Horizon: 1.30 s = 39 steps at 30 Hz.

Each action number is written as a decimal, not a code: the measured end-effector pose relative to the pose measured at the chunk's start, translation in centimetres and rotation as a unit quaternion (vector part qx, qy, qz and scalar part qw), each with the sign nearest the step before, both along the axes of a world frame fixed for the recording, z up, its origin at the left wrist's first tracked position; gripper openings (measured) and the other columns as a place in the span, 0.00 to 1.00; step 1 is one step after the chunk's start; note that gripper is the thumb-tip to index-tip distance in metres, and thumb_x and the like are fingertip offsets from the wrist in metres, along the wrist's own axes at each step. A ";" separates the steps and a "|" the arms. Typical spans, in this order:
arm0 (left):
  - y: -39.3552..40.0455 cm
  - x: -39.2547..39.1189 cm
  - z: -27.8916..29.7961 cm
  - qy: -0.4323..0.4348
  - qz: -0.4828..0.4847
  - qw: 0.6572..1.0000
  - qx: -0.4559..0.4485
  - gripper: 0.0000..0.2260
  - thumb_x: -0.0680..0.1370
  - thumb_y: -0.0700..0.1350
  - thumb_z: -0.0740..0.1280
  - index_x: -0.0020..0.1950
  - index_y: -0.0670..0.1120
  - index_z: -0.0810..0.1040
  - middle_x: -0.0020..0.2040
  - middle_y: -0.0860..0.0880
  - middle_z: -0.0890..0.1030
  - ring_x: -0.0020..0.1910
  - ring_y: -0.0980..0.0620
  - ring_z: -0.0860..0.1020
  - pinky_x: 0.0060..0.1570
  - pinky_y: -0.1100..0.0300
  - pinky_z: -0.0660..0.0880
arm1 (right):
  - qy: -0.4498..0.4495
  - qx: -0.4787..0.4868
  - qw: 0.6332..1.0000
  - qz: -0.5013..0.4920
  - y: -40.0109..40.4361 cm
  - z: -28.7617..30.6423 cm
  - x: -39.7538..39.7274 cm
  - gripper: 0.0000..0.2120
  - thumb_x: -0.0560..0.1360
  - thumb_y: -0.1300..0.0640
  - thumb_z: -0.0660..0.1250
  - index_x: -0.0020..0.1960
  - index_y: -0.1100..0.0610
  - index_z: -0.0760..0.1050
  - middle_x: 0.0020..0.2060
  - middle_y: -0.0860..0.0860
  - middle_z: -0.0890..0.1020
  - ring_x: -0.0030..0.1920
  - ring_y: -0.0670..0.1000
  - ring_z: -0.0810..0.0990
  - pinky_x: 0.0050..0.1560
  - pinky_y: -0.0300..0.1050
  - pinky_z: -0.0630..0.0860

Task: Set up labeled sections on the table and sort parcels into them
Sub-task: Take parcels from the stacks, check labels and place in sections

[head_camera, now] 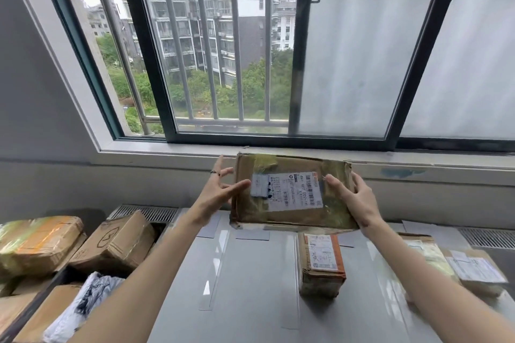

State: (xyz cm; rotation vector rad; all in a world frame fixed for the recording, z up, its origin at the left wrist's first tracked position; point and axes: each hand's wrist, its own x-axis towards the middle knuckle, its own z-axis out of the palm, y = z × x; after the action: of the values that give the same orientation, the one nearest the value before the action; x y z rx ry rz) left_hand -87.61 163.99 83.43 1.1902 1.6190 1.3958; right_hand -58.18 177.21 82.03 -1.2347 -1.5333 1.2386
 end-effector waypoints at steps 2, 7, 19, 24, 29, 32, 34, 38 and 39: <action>-0.4 0.2 -1.1 -0.009 0.007 1.000 0.016 0.49 0.60 0.72 0.71 0.76 0.54 0.61 0.66 0.51 0.75 0.60 0.50 0.78 0.46 0.57 0.79 | -0.057 0.044 0.996 0.050 0.7 2.0 -0.5 0.46 0.58 0.28 0.73 0.70 0.49 0.70 0.58 0.52 0.80 0.54 0.52 0.81 0.53 0.49 0.79; -2.2 3.0 -3.1 -0.067 0.117 0.991 0.017 0.24 0.65 0.66 0.68 0.55 0.54 0.75 0.58 0.47 0.68 0.60 0.53 0.73 0.57 0.59 0.73 | -0.142 0.135 0.973 0.119 1.4 4.8 -2.6 0.43 0.63 0.32 0.71 0.72 0.52 0.69 0.57 0.50 0.78 0.55 0.49 0.76 0.56 0.42 0.69; -2.9 3.6 -5.8 -0.280 0.116 0.953 -0.006 0.35 0.64 0.59 0.78 0.62 0.40 0.76 0.57 0.35 0.81 0.58 0.33 0.79 0.57 0.31 0.73 | -0.219 0.196 0.948 0.124 2.5 5.5 -5.1 0.43 0.60 0.30 0.71 0.70 0.49 0.72 0.61 0.52 0.81 0.59 0.52 0.80 0.59 0.48 0.76; -2.2 5.5 -6.7 -0.335 0.181 0.924 0.034 0.28 0.68 0.53 0.76 0.61 0.37 0.77 0.54 0.37 0.83 0.55 0.35 0.81 0.53 0.41 0.80 | -0.182 0.300 0.934 -0.060 2.0 5.6 -6.2 0.26 0.71 0.35 0.69 0.59 0.53 0.80 0.53 0.52 0.85 0.52 0.51 0.83 0.48 0.44 0.78; -0.7 6.8 -5.9 -0.400 0.228 0.886 0.063 0.18 0.73 0.51 0.73 0.58 0.45 0.75 0.53 0.42 0.83 0.55 0.42 0.82 0.52 0.43 0.80 | 0.113 0.073 0.985 -0.110 -1.8 1.7 -6.6 0.43 0.67 0.30 0.66 0.76 0.44 0.57 0.76 0.55 0.62 0.73 0.55 0.64 0.63 0.51 0.65; 0.2 8.3 -5.6 -0.388 0.238 0.888 0.072 0.17 0.73 0.52 0.73 0.57 0.47 0.73 0.54 0.42 0.82 0.56 0.42 0.81 0.56 0.39 0.78 | 0.164 0.016 0.986 0.006 -6.2 -2.1 -7.4 0.46 0.62 0.28 0.64 0.76 0.38 0.52 0.74 0.51 0.65 0.70 0.50 0.68 0.63 0.50 0.69; 0.3 9.1 -5.7 -0.371 0.238 0.894 0.075 0.24 0.70 0.54 0.75 0.60 0.46 0.73 0.56 0.41 0.82 0.57 0.42 0.81 0.55 0.37 0.78 | 0.178 0.011 0.982 0.060 -7.9 -4.0 -8.2 0.45 0.63 0.31 0.69 0.75 0.38 0.55 0.70 0.47 0.71 0.67 0.48 0.73 0.60 0.46 0.76; 0.1 9.9 -6.8 -0.341 0.204 0.916 0.065 0.25 0.69 0.54 0.76 0.63 0.49 0.76 0.57 0.43 0.83 0.58 0.44 0.81 0.55 0.40 0.79 | 0.169 0.005 0.984 0.046 -7.8 -4.9 -7.6 0.37 0.72 0.42 0.69 0.76 0.40 0.55 0.66 0.48 0.76 0.64 0.49 0.77 0.47 0.33 0.79; 0.0 10.0 -6.9 -0.337 0.194 0.919 0.062 0.23 0.70 0.53 0.75 0.63 0.50 0.77 0.57 0.44 0.83 0.58 0.45 0.81 0.54 0.42 0.80 | 0.166 0.003 0.985 0.042 -7.5 -4.8 -7.2 0.35 0.74 0.44 0.69 0.76 0.41 0.55 0.66 0.49 0.76 0.64 0.50 0.77 0.46 0.33 0.79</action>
State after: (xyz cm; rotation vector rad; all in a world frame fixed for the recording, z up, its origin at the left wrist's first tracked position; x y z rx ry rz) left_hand -77.61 163.97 76.49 0.3568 1.3024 1.9103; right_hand -65.40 169.74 77.23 -0.9116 -1.3517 1.4140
